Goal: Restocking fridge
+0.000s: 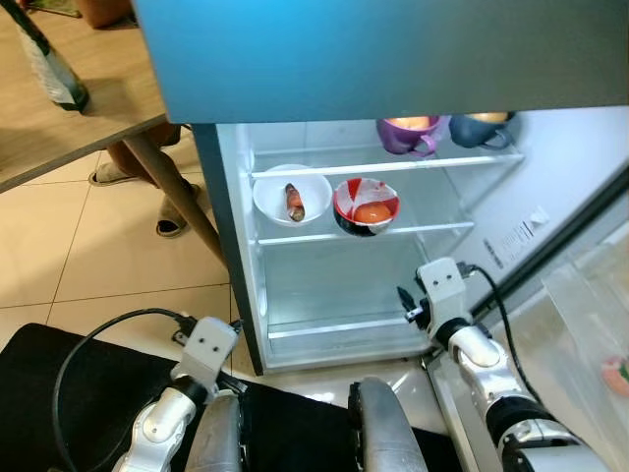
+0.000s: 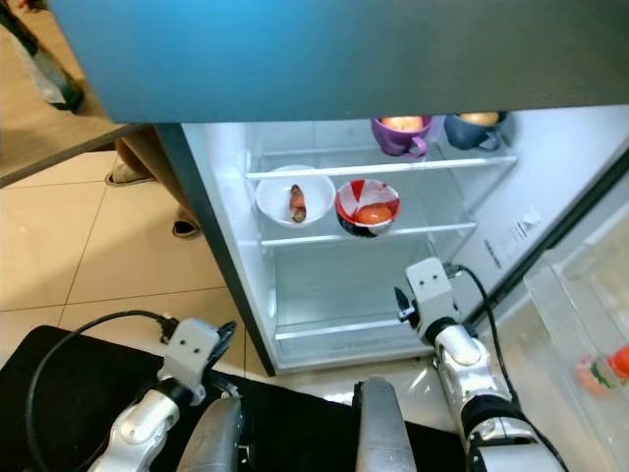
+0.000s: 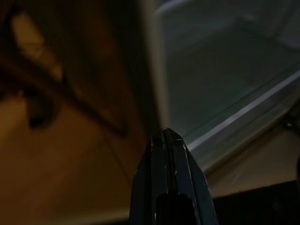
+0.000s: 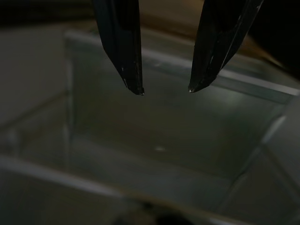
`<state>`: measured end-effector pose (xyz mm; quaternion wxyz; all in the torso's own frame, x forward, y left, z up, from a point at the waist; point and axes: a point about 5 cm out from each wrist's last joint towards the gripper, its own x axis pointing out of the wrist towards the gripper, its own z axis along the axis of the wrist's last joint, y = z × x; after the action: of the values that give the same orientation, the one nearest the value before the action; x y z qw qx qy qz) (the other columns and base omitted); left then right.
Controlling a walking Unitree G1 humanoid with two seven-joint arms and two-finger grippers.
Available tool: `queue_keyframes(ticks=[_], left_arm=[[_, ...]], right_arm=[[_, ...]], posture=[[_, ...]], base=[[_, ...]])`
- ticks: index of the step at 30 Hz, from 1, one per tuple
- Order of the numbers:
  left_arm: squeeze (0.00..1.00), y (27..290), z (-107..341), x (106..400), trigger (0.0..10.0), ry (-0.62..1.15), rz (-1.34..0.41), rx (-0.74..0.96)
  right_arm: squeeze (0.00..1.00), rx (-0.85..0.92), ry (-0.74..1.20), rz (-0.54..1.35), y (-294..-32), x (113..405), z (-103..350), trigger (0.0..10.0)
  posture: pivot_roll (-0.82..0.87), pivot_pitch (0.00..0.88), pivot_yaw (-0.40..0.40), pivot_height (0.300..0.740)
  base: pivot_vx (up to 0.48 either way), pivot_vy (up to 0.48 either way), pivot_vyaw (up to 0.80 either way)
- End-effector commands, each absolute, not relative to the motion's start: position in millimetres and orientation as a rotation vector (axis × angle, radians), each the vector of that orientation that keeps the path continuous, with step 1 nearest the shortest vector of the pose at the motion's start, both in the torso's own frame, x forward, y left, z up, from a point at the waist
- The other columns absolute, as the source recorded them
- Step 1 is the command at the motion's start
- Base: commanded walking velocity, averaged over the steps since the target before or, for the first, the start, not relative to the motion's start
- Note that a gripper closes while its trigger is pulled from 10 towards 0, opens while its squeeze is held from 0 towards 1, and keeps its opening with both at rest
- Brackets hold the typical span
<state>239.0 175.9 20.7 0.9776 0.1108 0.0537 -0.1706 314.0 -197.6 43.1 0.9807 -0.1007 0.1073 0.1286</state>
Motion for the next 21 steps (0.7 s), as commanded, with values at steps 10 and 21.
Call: queue_keyframes(ticks=[10,21], left_arm=[[0.0,203.6,-38.8,202.5,10.0,0.452,-0.087,0.092],[0.0,208.6,-54.8,194.0,10.0,0.567,-0.019,0.081]], right_arm=[[0.0,0.088,0.505,0.155,-163.7,260.7,-27.0,10.0],[0.0,0.114,0.674,0.196,-142.6,229.0,-54.8,10.0]], posture=[[-0.09,0.106,-0.011,0.631],[-0.09,0.103,-0.003,0.631]], base=[[0.0,0.0,0.0],[0.0,0.0,0.0]])
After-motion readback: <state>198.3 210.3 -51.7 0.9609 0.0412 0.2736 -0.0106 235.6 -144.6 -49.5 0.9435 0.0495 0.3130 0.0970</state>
